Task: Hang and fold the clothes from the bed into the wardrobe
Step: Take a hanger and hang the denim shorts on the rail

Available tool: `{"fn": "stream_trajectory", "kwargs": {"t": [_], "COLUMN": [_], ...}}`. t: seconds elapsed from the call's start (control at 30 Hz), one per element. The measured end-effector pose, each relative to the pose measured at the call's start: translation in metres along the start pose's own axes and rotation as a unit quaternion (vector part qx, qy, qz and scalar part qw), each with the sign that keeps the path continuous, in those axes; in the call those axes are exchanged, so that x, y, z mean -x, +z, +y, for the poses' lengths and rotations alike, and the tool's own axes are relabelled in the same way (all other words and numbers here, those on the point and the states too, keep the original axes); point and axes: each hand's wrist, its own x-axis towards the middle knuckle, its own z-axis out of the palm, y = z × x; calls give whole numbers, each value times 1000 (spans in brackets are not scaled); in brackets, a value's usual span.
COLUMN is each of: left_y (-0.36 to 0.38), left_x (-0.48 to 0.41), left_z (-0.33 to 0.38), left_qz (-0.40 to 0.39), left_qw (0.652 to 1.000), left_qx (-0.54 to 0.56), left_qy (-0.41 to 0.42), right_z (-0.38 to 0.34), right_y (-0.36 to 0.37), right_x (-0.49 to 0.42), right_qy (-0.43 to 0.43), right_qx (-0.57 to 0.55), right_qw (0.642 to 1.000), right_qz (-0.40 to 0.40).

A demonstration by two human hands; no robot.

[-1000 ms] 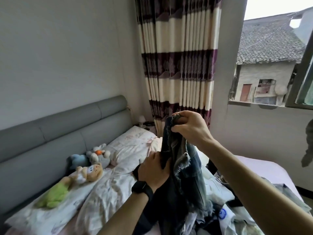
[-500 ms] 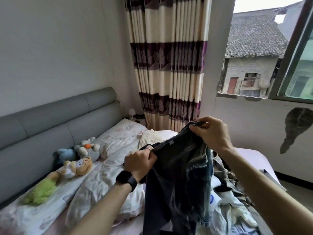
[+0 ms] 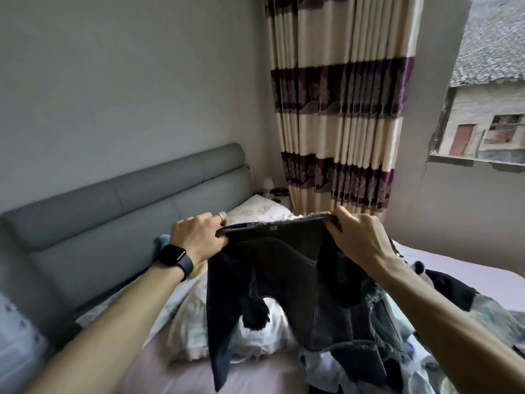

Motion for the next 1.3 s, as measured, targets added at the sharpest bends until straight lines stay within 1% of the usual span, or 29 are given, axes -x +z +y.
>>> {"fn": "stream_trajectory", "kwargs": {"t": [0.13, 0.2, 0.23, 0.3, 0.37, 0.4, 0.47, 0.5, 0.53, 0.6, 0.63, 0.67, 0.73, 0.8, 0.83, 0.9, 0.93, 1.0, 1.07, 1.1, 1.13, 1.2, 1.27, 1.3], "left_y": [-38, -61, -71, -88, -100, -102, -104, -104, -106, -110, -114, -120, -137, -155, -164, -182, -188, -198, -208, -219, -219, -230, -238, -245], "left_x": [28, 43, 51, 65, 88, 99, 139, 152, 188, 231, 251, 274, 324, 375, 398, 449, 467, 500, 537, 572, 586, 631, 664, 682], "left_z": [-30, -35, -38, -43, -48, -50, -52, -52, -54, -58, -59, -60, -60, -58, -55, -50, -48, -41, -33, -27, -23, -11, -4, 0], "left_qz": [20, 1, -14, -52, -96, -113, -141, -142, -140, -134, -134, -130, -99, -52, -33, 16, 29, 65, 115, 154, 176, 223, 257, 256], "left_qw": [999, 998, 998, 995, 985, 980, 966, 959, 947, 928, 917, 904, 883, 858, 845, 817, 814, 807, 798, 782, 770, 727, 660, 630], "left_qx": [30, 54, 58, 74, 102, 108, 119, 135, 147, 188, 208, 223, 247, 262, 272, 284, 283, 276, 261, 252, 261, 296, 388, 442], "left_qy": [34, 32, 20, -31, -103, -126, -183, -203, -250, -292, -313, -340, -386, -439, -459, -501, -507, -518, -532, -549, -554, -578, -589, -585], "right_z": [-26, -46, -56, -71, -86, -95, -117, -121, -138, -155, -164, -176, -205, -242, -259, -297, -310, -334, -358, -383, -391, -421, -447, -462], "right_y": [12, 19, 22, 28, 37, 38, 45, 45, 50, 57, 59, 60, 56, 45, 40, 31, 28, 20, 8, -3, -8, -25, -36, -43], "right_x": [-18, -24, -27, -33, -35, -34, -24, -23, -10, 4, 10, 20, 38, 58, 68, 92, 102, 122, 149, 176, 189, 229, 255, 269], "right_qy": [11, 14, 20, 23, -13, -26, -43, -40, -52, -65, -85, -126, -215, -279, -296, -345, -372, -406, -432, -450, -448, -447, -440, -443], "right_qx": [71, 48, 22, -41, -104, -149, -252, -289, -332, -367, -362, -354, -329, -322, -329, -356, -358, -355, -369, -392, -419, -472, -494, -501], "right_qw": [997, 998, 998, 995, 984, 975, 943, 926, 897, 858, 852, 848, 841, 829, 818, 771, 761, 759, 747, 723, 704, 658, 631, 617], "right_qz": [-25, -37, -50, -93, -142, -164, -216, -241, -287, -354, -369, -374, -373, -362, -367, -399, -392, -364, -344, -348, -357, -379, -406, -414]}}
